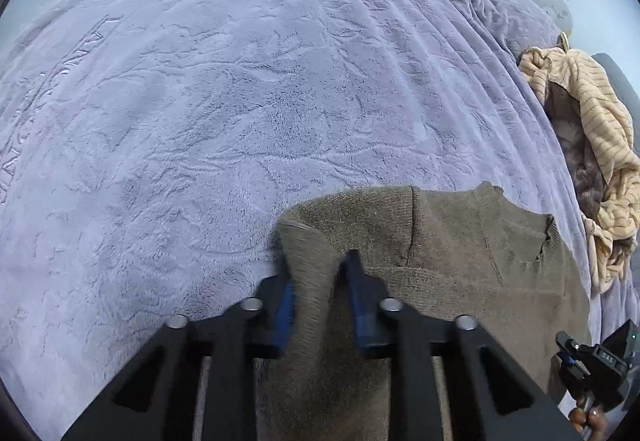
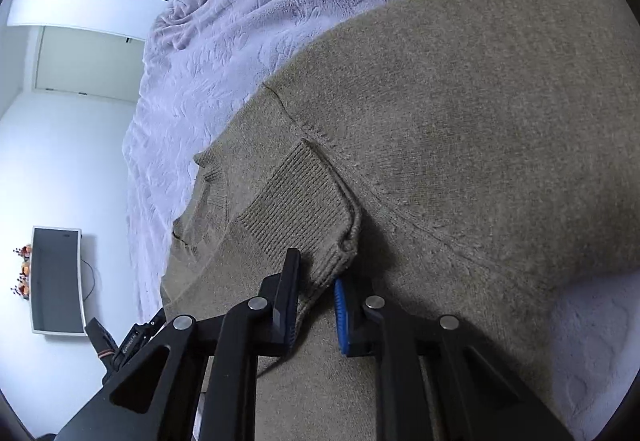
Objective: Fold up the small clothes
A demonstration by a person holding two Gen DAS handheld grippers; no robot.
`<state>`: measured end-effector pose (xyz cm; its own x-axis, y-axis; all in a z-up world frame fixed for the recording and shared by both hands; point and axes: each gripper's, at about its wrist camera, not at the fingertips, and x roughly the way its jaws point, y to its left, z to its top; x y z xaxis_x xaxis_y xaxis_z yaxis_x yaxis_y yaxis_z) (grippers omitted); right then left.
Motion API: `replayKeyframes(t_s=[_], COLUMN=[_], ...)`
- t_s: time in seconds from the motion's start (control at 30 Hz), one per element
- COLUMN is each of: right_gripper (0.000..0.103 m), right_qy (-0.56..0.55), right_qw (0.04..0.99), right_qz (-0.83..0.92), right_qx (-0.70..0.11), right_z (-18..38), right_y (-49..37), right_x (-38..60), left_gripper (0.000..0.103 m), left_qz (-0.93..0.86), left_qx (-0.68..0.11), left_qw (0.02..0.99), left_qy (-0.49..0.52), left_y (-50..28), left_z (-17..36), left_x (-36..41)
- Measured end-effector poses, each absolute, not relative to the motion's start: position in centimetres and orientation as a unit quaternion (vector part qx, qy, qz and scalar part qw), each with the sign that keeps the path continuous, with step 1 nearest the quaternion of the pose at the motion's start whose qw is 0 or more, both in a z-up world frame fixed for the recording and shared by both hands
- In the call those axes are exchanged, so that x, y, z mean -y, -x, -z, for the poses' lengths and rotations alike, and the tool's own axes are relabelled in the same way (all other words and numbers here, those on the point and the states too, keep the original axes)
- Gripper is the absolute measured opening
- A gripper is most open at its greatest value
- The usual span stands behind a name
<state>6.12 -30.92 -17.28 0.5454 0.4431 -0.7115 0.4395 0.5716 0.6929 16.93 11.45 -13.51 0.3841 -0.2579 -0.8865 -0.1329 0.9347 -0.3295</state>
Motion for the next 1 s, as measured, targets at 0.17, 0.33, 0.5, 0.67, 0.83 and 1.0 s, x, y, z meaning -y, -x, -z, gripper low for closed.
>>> replayKeyframes(t_s=[0.17, 0.33, 0.5, 0.67, 0.83, 1.0], right_gripper=[0.008, 0.008, 0.007, 0.016, 0.041, 0.045], right_qy=[-0.452, -0.386, -0.422, -0.418, -0.421, -0.428], right_qw=[0.755, 0.789, 0.769, 0.767, 0.762, 0.761], right_qz=[-0.020, -0.024, -0.001, 0.004, -0.005, -0.006], right_qx=[-0.474, -0.478, -0.480, -0.487, -0.491, -0.488], right_z=[16.5, 15.1, 17.7, 16.7, 15.4, 14.7], right_y=[-6.3, -6.9, -5.7, -4.5, -2.4, 0.0], right_x=[31.0, 30.4, 31.6, 32.0, 32.7, 33.7], left_gripper=[0.010, 0.011, 0.056, 0.070, 0.070, 0.070], left_qz=[0.032, 0.023, -0.019, -0.043, -0.022, 0.035], left_qx=[-0.524, -0.531, -0.536, -0.537, -0.544, -0.574], left_qw=[0.829, 0.825, 0.824, 0.832, 0.833, 0.812], left_qy=[0.195, 0.192, 0.180, 0.130, 0.098, 0.100], left_y=[-16.4, -16.7, -16.1, -14.1, -11.4, -9.0], left_z=[12.3, 13.7, 13.1, 11.5, 10.0, 9.9], left_x=[-13.2, -13.2, -13.8, -13.6, -11.1, -6.8])
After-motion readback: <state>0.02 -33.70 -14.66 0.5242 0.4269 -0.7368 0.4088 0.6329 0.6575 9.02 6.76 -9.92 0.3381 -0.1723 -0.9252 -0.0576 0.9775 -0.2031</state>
